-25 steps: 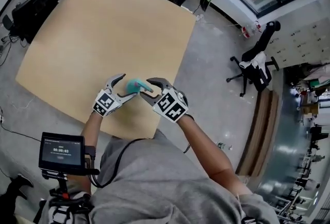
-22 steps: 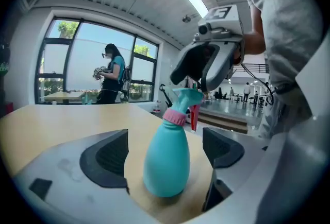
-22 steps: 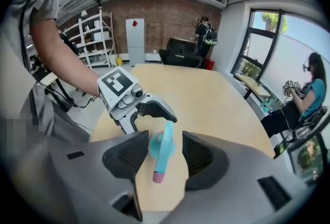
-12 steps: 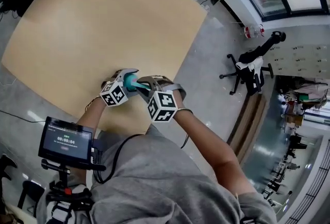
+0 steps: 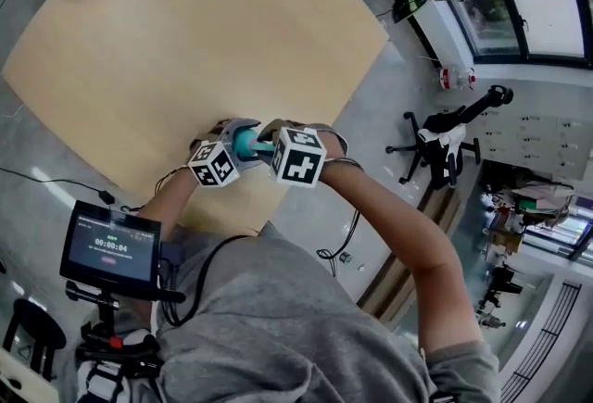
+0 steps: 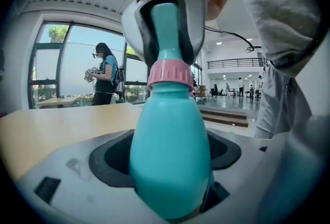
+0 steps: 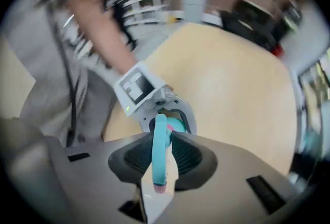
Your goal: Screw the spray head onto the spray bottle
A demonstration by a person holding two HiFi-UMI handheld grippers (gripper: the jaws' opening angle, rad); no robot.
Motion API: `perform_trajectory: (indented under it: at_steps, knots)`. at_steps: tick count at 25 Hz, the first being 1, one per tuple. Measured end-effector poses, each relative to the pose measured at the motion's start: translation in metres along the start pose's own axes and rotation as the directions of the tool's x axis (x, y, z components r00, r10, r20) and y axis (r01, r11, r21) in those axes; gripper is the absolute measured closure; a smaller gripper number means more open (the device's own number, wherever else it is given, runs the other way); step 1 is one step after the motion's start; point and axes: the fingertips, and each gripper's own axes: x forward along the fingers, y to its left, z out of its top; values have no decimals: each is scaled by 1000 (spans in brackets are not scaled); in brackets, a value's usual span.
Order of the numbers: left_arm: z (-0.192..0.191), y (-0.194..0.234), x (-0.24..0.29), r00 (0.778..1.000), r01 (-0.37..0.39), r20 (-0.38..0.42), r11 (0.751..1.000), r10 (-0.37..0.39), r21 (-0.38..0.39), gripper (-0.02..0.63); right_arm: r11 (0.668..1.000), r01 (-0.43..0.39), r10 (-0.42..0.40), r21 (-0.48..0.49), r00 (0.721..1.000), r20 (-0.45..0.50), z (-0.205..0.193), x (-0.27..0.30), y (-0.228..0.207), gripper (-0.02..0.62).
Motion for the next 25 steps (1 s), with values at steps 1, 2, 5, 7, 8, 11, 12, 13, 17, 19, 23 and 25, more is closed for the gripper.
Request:
perform_trajectory:
  at_steps: [1,2,5,7,8,11,12,13,17,19,23,25]
  knots:
    - [2,2,1,999,-34,10,999,34,-9,223,971,-57,50,233,998,35,-2,-2,-4,503]
    - [4,5,3,997,-71,20,997,71,-18,224,910,-97,71,402,994,80,-2,-6,-7,503]
    - [8,8,5,984,-172,39,984,174,-40,223,837,-75,-7,541,989,149,-5,-13,-9,503]
    - [9,7,5,977,-205,44,978,207,-48,224,897,7,-86,441,984,159,-9,-13,-4,503]
    - [9,6,6,976,-210,46,976,212,-48,223,926,51,-119,374,980,162,-9,-13,-1,480]
    - [11,7,6,977,-205,54,978,208,-47,224,972,182,-204,149,967,154,-4,-17,4,362]
    - [11,7,5,977,-203,56,978,206,-47,222,973,217,-226,73,963,146,-2,-17,3,357]
    - [12,8,5,977,-202,57,978,205,-49,224,971,240,-239,9,961,135,-1,-15,1,357]
    - [11,8,6,977,-203,54,978,205,-54,223,966,233,-226,-111,972,69,-8,1,-6,363]
    - [11,9,6,977,-204,55,978,207,-55,223,968,221,-216,-118,975,56,-11,2,-8,406]
    - [13,11,5,976,-206,60,977,209,-57,222,979,204,-200,-24,974,108,-16,1,-7,407]
    - [13,11,5,975,-210,60,976,213,-59,223,977,212,-210,-3,969,131,-16,2,-4,462]
